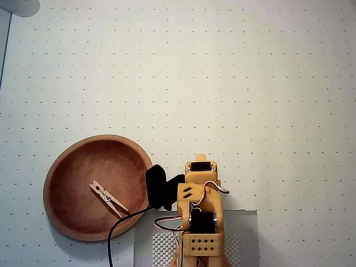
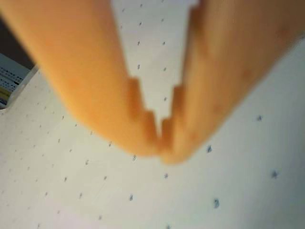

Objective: Grasp a clothespin and put it in the bowl.

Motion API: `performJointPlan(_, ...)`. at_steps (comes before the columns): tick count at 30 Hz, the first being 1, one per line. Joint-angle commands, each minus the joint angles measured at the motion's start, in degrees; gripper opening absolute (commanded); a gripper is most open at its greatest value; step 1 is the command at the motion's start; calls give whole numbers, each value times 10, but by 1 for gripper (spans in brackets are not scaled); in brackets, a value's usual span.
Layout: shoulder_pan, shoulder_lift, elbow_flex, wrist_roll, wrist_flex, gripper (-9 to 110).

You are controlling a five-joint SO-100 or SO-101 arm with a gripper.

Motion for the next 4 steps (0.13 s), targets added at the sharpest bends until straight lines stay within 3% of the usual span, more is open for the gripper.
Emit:
performJointPlan(1, -2, 8, -12, 6, -3, -3)
performJointPlan(4, -2, 8, -12, 6, -3, -3)
